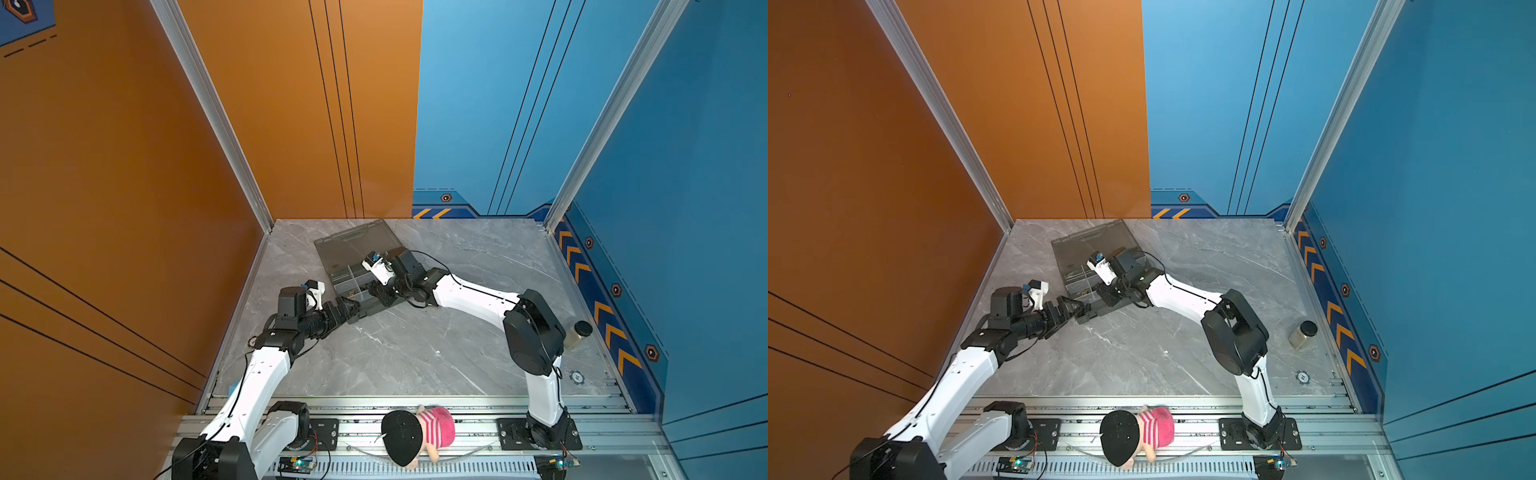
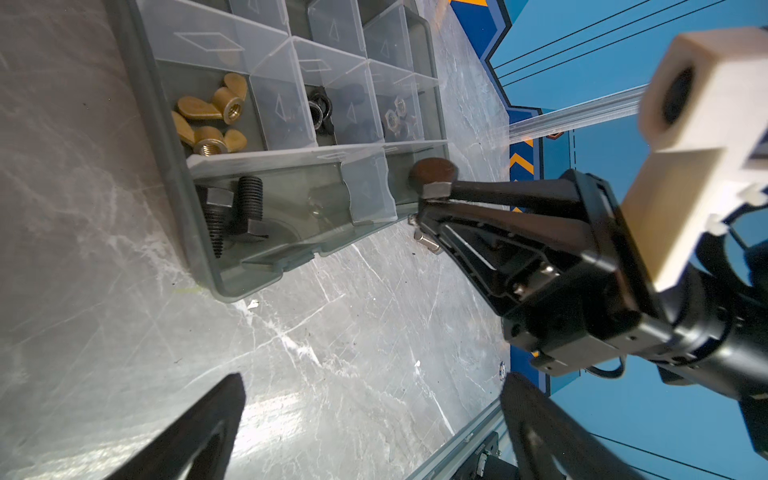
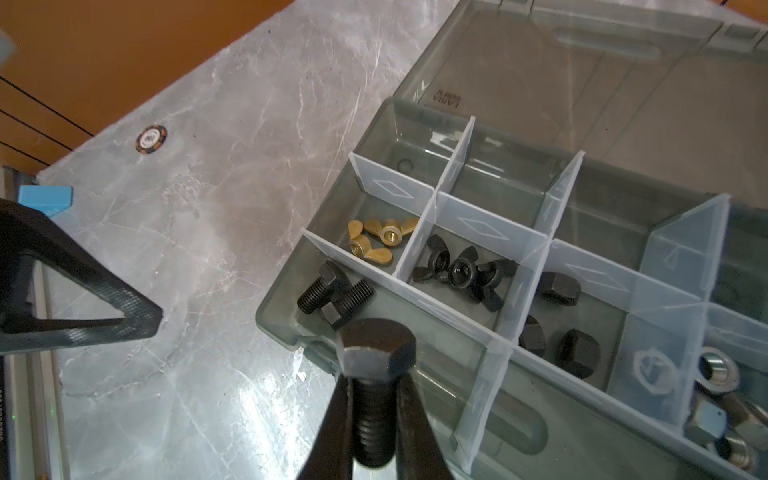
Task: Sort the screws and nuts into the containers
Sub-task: 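Lift the black bolt and carry it over the black-bolt compartment, then open the right gripper to drop the black bolt into the compartment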
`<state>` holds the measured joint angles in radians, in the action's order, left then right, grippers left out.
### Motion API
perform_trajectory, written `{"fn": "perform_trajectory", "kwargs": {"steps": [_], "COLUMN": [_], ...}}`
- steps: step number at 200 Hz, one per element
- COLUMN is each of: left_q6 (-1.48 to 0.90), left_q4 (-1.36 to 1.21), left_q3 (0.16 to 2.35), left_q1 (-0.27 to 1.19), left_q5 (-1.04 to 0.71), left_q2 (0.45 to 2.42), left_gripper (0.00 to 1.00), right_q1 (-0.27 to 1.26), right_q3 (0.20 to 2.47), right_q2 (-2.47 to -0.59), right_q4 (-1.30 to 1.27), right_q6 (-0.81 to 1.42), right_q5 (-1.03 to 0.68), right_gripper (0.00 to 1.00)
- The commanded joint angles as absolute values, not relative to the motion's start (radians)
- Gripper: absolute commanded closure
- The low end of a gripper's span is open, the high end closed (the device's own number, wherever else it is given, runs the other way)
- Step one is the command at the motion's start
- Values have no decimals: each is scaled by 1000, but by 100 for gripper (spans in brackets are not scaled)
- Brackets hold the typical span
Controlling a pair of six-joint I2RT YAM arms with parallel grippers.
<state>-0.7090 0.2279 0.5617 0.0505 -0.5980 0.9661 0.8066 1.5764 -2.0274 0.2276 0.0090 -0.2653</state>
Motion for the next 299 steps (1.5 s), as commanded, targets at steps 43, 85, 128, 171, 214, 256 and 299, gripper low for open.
{"fn": "perform_trajectory", "kwargs": {"steps": [43, 85, 128, 171, 214, 256, 299], "left_q6": [-715, -715, -714, -714, -714, -714, -715], "left_q4": [221, 221, 221, 219, 219, 216, 216], "left_q3": [549, 548, 547, 546, 542, 541, 541], "left_q1": [35, 34, 31, 29, 28, 27, 26], "left_q5": [-627, -630, -632, -634, -635, -638, -642], "left_q2": [955, 956, 954, 954, 951, 951, 950], "left_gripper": [2, 2, 2, 2, 2, 2, 2], "right_q1": [817, 819, 822, 824, 824, 824, 820], "right_q3": [1641, 1670, 1700, 1706, 1717, 1717, 1690], "right_q2": [-2099, -2139, -2168, -2172, -2176, -2166, -2103], "right_q4": [300, 326, 349, 347, 352, 355, 362], "right_q6": [-35, -38, -48, -46, -39, -23, -25], "right_q5": [-229, -209, -190, -191, -183, -164, -172], "right_gripper": [100, 99, 98, 98, 86, 68, 63]}}
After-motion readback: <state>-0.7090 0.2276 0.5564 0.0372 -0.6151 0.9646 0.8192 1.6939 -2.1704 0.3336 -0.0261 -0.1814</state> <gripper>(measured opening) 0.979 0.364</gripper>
